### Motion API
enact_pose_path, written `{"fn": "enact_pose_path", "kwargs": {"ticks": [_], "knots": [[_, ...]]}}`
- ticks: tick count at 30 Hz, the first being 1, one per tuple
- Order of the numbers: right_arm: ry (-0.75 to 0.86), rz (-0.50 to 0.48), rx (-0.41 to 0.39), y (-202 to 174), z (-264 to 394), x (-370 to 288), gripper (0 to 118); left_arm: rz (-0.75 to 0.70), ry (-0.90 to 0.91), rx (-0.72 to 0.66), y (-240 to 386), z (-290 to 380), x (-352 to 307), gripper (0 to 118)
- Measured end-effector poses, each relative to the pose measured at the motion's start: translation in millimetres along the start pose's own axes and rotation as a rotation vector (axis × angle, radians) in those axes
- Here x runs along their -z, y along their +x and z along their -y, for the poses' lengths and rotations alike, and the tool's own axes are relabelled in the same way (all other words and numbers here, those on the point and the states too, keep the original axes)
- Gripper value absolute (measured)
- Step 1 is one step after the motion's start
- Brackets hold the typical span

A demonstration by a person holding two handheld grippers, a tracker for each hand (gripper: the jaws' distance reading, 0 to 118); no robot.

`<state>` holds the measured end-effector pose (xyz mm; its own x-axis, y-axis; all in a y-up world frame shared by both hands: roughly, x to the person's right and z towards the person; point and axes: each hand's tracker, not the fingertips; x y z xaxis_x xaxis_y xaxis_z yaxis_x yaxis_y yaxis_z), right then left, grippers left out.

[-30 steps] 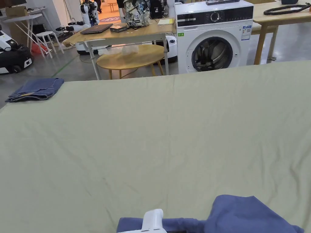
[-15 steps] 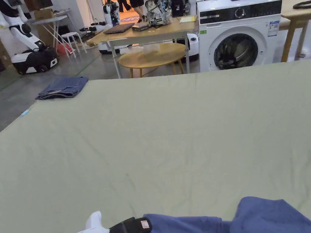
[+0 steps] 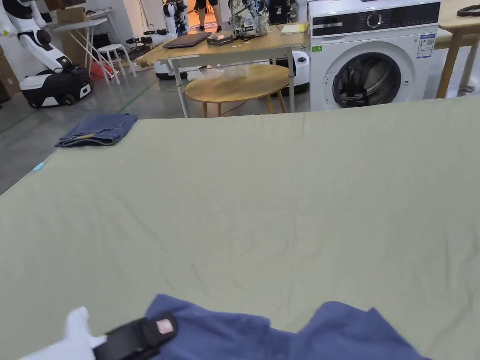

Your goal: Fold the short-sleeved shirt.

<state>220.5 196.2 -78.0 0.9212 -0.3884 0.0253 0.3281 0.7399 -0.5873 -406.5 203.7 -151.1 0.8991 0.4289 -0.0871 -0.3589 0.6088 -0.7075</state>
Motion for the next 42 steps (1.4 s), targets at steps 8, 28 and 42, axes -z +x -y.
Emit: {"fn": "enact_pose_path", "kwargs": {"ticks": [8,28,42], "knots": [[-0.008,-0.03,0.058,1.3,4.3,7.7,0,0.114,-0.176,0.191,121.0,11.5,38.4,6],[-0.048,-0.041,0.09,-8.1,27.8,-4.4,0,0.193,-0.57,0.208,207.6,90.7,188.9,0],[-0.239,-0.243,-0.153,-92.7,2.2,88.8,0,0.085,-0.297,0.503,171.4,45.0,72.9,66]]}}
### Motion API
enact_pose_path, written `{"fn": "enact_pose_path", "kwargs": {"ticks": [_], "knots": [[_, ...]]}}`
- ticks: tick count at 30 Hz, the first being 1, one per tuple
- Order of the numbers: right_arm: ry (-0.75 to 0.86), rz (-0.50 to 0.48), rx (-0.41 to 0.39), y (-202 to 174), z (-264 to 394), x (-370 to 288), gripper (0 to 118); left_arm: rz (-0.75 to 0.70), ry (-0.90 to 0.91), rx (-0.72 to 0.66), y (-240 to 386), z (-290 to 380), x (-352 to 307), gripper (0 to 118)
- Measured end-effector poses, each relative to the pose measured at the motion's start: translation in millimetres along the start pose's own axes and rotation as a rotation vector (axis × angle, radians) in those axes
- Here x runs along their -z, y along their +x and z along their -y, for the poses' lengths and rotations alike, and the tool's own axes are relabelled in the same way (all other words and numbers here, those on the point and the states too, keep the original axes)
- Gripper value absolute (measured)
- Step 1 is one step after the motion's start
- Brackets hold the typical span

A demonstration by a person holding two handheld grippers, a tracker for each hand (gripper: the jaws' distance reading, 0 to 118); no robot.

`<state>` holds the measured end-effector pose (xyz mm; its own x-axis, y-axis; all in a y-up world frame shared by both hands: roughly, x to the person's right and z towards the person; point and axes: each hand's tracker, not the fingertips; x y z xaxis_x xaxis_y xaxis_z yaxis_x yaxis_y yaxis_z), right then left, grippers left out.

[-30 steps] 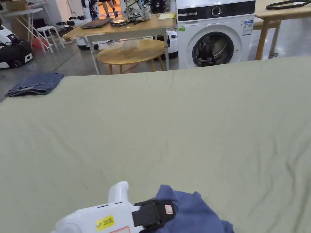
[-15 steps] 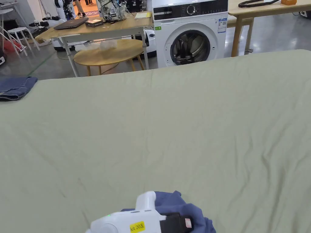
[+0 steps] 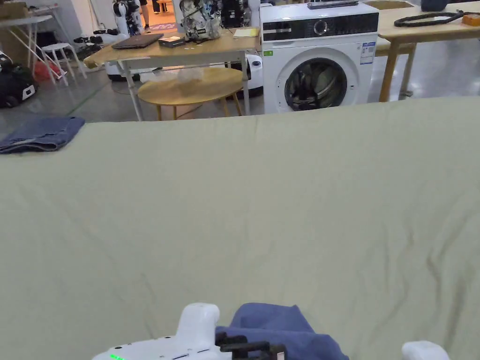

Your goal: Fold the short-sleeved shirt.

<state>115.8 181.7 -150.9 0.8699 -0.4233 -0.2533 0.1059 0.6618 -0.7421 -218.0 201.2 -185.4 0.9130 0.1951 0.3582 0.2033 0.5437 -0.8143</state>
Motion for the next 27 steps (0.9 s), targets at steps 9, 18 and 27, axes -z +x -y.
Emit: {"fn": "enact_pose_path", "kwargs": {"ticks": [9,18,27], "knots": [[-0.218,0.089,0.007,7.9,10.7,58.0,0,0.322,0.206,-0.519,-72.4,27.5,5.5,67],[-0.23,0.084,0.021,27.0,20.2,68.5,0,0.445,0.133,-0.58,-69.3,38.4,84.5,43],[-0.108,-0.025,0.112,20.6,4.6,25.4,0,0.506,0.28,-0.64,-121.5,39.6,22.5,17]]}}
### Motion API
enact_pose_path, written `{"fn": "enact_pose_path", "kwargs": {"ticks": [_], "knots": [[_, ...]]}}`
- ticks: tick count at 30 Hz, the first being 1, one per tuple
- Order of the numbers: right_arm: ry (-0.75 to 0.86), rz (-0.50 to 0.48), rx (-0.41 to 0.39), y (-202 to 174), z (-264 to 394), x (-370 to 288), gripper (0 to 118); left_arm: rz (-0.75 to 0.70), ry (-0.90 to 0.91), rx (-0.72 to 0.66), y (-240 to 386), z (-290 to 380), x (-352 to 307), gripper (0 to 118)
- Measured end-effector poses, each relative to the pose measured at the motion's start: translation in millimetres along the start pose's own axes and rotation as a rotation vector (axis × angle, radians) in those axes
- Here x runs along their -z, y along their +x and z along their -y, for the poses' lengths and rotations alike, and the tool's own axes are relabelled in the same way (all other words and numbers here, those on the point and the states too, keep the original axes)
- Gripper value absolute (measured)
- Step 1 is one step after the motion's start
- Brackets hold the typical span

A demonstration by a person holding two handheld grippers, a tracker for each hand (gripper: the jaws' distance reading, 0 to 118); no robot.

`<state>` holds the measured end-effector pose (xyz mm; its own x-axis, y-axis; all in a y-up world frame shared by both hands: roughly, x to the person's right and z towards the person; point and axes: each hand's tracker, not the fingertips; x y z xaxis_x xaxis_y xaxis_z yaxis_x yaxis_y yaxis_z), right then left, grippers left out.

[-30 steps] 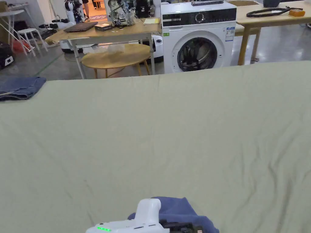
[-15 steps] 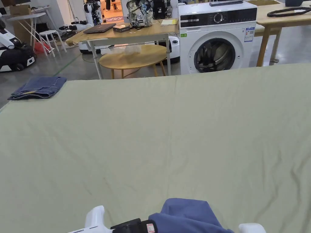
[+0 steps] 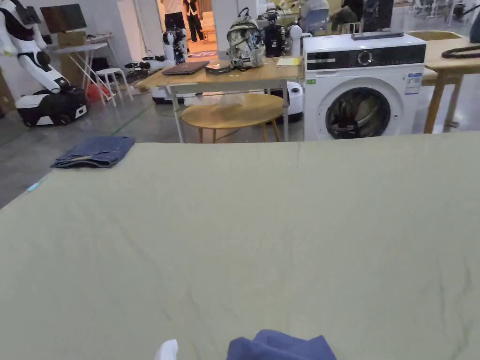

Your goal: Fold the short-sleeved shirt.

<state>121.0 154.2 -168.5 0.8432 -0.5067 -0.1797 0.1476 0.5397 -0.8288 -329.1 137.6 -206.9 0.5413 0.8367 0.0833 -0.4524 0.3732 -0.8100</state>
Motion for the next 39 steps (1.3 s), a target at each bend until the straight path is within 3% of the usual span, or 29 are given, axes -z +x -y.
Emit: {"fn": "enact_pose_path", "kwargs": {"ticks": [3,9,13,14,15,16,19,22,27,32,34,35,39], "knots": [[-0.006,0.04,-0.048,-2.7,-1.8,-9.5,0,-0.136,0.094,0.071,0.3,-38.5,-76.8,17],[-0.065,0.068,-0.039,-2.6,2.2,-4.9,0,-0.443,0.303,-0.067,-75.2,-126.0,-204.9,17],[-0.075,0.068,-0.043,-11.7,1.7,-4.4,0,-0.5,0.314,-0.136,-110.9,-152.9,-232.4,17],[-0.073,0.062,-0.037,-12.6,1.0,-3.6,0,-0.52,0.305,-0.143,-116.2,-158.0,-235.7,22],[-0.073,0.053,-0.029,-10.5,-1.6,-3.0,0,-0.554,0.281,-0.132,-115.1,-161.6,-232.5,47],[-0.073,0.048,-0.024,-11.1,-3.9,-2.6,0,-0.648,0.246,-0.091,-112.6,-165.6,-231.9,60],[-0.027,0.069,-0.063,-20.2,-15.3,-11.3,0,-1.016,0.157,0.178,-55.4,-162.4,-222.6,58],[0.051,0.099,-0.125,-26.9,-30.9,-24.5,0,-1.133,0.188,0.419,-7.7,-155.7,-225.9,58],[0.268,0.141,-0.222,-45.8,-57.9,-67.4,0,-1.019,0.306,0.606,71.6,-132.6,-226.1,52],[0.502,0.273,-0.379,-62.1,-69.0,-104.9,0,-0.673,0.547,0.77,133.6,-86.2,-211.2,34],[0.581,0.337,-0.414,-71.1,-71.4,-115.9,0,-0.527,0.666,0.834,162.1,-56.6,-190.9,10],[0.614,0.364,-0.419,-75.0,-72.2,-121.1,0,-0.526,0.712,0.851,172.9,-45.1,-181.2,0],[0.699,0.395,-0.413,-85.0,-74.2,-135.8,0,-0.499,0.751,0.919,200.9,-4.3,-138.6,0]]}}
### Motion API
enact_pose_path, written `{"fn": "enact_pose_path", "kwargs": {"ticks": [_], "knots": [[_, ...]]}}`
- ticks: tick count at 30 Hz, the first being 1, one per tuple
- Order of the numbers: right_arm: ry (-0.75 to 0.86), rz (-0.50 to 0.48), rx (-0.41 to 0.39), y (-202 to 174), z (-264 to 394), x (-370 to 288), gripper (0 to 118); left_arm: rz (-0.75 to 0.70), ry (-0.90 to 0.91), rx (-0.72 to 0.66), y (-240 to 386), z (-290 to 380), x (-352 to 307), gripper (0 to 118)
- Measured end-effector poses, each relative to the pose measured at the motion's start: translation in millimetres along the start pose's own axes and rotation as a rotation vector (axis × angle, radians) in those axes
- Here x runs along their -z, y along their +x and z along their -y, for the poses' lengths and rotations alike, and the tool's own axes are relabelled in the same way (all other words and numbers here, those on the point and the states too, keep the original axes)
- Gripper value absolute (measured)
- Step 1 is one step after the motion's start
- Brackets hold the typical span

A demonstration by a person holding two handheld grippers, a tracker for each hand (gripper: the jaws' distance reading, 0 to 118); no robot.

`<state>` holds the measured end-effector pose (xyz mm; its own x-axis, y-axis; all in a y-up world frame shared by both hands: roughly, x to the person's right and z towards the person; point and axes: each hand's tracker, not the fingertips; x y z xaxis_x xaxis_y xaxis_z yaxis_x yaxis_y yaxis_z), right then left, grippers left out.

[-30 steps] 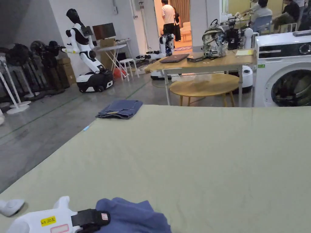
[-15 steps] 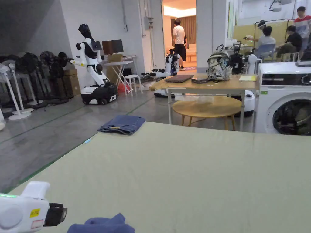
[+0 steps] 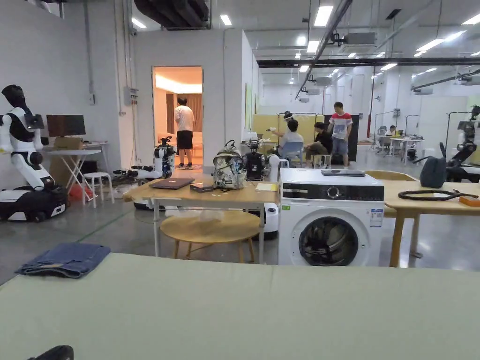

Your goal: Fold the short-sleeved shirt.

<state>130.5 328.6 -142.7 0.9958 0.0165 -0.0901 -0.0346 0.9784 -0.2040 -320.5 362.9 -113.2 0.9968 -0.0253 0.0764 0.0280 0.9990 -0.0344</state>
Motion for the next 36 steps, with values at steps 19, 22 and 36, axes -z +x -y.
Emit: {"fn": "enact_pose_path", "kwargs": {"ticks": [19,22,36], "knots": [[0.122,0.054,-0.06,-3.8,9.2,-13.2,0,-0.047,0.07,0.016,72.3,-6.1,-13.0,0],[0.146,0.047,-0.044,-0.3,8.6,-16.6,39,-0.061,0.071,0.026,68.8,-8.1,-12.7,30],[0.158,0.027,0.015,-4.7,2.9,-19.1,113,-0.069,0.093,-0.006,66.3,-8.9,-14.7,106]]}}
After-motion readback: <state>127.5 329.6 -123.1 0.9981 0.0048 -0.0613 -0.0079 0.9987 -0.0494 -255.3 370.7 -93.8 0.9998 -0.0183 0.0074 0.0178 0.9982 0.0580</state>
